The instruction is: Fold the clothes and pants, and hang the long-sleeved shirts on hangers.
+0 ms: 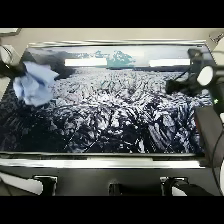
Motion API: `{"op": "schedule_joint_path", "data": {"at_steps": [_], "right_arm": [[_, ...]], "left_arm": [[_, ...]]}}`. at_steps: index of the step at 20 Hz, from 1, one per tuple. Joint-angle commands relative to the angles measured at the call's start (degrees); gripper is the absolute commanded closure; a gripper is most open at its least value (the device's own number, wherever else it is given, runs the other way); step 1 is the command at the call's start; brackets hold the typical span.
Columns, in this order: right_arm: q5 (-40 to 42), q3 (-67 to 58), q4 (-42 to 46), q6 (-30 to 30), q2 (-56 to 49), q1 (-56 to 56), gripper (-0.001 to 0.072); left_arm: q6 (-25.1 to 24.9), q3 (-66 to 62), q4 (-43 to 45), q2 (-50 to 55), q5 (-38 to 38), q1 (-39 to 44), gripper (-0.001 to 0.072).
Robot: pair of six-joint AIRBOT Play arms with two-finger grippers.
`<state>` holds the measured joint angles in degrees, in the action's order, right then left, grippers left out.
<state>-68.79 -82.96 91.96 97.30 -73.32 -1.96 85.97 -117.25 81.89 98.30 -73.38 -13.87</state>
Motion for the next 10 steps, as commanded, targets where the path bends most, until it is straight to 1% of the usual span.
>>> {"op": "schedule_joint_path", "data": {"at_steps": [1,3,5,6,8,10], "right_arm": [[-3.8,-10.0,7.2,-1.2,0.7,0.0,0.0042],[-4.9,-14.4,8.5,-2.0,2.1,0.0,0.0042],[-4.8,-17.0,9.4,-2.2,4.4,0.0,0.0042],[-4.9,-17.9,9.8,-2.2,5.7,0.0,0.0042],[-4.9,-18.4,9.9,-2.2,8.6,0.0,0.0042],[-6.2,-18.4,9.9,-2.2,11.3,0.0,0.0041]], "left_arm": [[-2.0,1.0,-8.8,-16.3,4.7,4.3,0.0688],[-2.0,2.3,-12.0,-24.2,6.4,9.6,0.0687],[-1.1,2.7,-12.3,-29.2,6.6,17.1,0.0687],[0.0,2.7,-12.3,-30.6,6.6,21.3,0.0687],[0.5,2.7,-12.3,-31.6,6.6,29.5,0.0687],[1.9,3.6,-12.3,-31.1,8.4,37.0,0.0687]]}}
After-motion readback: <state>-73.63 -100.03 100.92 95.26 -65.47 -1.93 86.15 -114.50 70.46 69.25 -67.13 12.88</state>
